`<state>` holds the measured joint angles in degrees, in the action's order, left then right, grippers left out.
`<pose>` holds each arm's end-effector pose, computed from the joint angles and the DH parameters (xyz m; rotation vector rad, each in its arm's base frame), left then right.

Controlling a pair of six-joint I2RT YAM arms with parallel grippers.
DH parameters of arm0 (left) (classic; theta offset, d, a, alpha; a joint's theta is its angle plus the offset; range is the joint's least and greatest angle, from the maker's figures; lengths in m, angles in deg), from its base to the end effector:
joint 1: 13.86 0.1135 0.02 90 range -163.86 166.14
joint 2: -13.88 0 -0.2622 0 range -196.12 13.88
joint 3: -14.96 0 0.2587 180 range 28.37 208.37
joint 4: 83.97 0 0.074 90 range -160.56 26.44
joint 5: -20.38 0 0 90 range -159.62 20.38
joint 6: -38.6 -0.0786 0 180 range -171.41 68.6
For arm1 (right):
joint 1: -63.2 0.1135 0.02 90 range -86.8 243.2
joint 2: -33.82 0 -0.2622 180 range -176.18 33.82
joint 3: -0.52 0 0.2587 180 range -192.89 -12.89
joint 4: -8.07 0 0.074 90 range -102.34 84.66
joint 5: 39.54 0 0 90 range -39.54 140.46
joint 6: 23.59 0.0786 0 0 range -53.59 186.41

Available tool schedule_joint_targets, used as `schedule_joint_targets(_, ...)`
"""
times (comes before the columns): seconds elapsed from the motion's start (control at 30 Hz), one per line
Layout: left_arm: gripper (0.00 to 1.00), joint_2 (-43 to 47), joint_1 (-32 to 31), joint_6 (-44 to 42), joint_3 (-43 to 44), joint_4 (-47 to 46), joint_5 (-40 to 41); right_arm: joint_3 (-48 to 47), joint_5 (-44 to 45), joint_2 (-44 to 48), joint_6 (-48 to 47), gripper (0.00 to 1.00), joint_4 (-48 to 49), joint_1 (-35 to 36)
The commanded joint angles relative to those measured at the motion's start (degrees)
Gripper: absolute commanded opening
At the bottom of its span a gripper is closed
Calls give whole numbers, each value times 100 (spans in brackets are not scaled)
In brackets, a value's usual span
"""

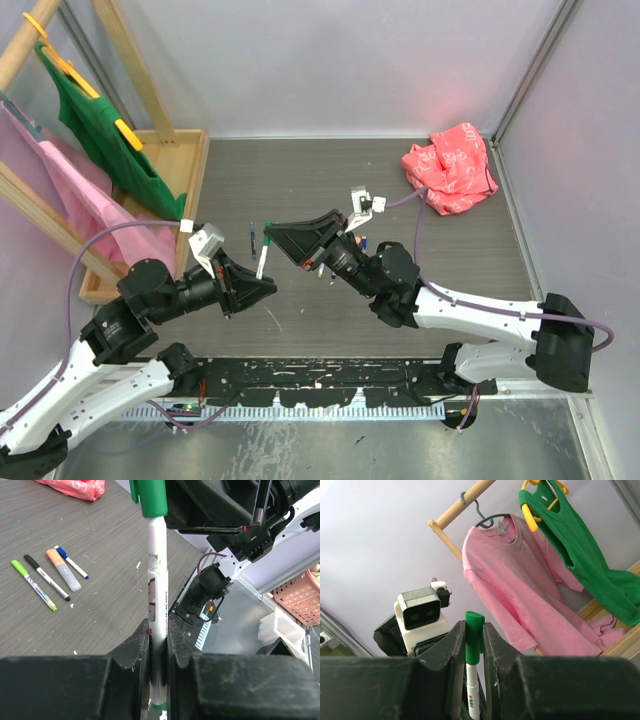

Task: Insert the pens into the pen caps
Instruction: Insert the pen cap onto the pen.

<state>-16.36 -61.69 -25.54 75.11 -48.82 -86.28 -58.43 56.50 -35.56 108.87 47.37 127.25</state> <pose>0.0950 -0.1385 0.3609 0.5763 1.7130 -1.1901 0.1454 0.2799 0.3855 -0.1204 1.2081 1.6025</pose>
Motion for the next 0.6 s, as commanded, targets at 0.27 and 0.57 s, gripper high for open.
schedule_joint_targets(0.27,0,46,24,-126,241,-165,179,112,-334,-244,313,1,710,57)
schedule_joint_targets(0.57,0,53,28,-65,259,-362,611,186,-359,-519,460,9,1025,279)
